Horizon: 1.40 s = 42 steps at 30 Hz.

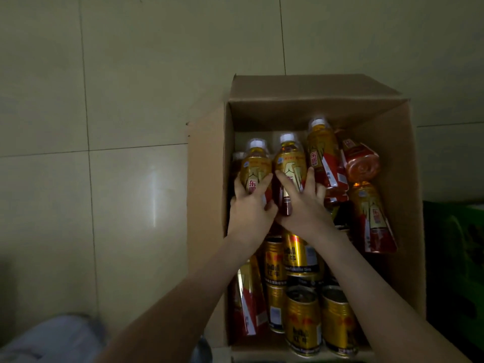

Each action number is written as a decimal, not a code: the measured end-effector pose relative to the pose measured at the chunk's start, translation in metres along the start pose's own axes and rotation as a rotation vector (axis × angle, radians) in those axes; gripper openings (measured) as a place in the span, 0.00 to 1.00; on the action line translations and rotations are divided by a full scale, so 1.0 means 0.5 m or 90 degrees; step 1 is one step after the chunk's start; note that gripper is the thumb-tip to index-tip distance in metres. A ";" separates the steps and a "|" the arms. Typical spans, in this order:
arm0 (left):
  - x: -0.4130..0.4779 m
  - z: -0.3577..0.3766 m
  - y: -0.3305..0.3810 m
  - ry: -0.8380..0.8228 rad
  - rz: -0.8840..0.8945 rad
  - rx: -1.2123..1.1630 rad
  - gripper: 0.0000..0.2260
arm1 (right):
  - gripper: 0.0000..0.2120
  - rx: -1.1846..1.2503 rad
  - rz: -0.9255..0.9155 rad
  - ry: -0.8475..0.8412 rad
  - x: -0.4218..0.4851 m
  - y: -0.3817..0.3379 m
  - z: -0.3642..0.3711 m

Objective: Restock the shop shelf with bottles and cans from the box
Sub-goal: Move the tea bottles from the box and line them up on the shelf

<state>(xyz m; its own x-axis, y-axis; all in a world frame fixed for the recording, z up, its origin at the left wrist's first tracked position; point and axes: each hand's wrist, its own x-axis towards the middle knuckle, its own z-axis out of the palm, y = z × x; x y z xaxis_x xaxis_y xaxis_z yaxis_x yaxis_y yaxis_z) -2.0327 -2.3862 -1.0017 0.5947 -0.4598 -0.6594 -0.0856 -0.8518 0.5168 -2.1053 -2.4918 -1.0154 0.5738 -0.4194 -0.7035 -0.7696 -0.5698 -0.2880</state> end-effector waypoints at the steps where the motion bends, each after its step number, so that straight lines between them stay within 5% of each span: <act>1: -0.013 -0.013 -0.006 0.006 -0.007 -0.023 0.27 | 0.44 -0.006 0.011 0.010 0.001 -0.006 0.005; 9: -0.139 -0.130 -0.002 -0.023 0.014 -0.376 0.25 | 0.41 0.004 0.060 0.137 -0.005 -0.049 0.016; 17: -0.224 -0.312 0.065 0.005 0.013 -0.475 0.24 | 0.40 0.162 -0.061 0.278 -0.198 -0.134 -0.128; 26: -0.492 -0.540 0.308 -0.083 0.134 -0.476 0.24 | 0.44 0.374 -0.014 0.397 -0.637 -0.266 -0.391; 35: -0.899 -0.679 0.510 -0.200 0.392 -0.424 0.33 | 0.42 0.352 -0.054 0.641 -1.133 -0.341 -0.537; 42: -1.304 -0.679 0.533 -0.258 0.592 -0.432 0.33 | 0.43 0.252 -0.107 0.821 -1.549 -0.337 -0.500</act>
<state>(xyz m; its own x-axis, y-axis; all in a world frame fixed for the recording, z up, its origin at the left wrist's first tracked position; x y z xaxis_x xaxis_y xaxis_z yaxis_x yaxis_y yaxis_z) -2.1721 -2.2282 -0.2486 0.2266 -0.9725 0.0534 0.1606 0.0914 0.9828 -2.3503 -2.2477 -0.2595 0.3518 -0.8471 0.3984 -0.5680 -0.5315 -0.6284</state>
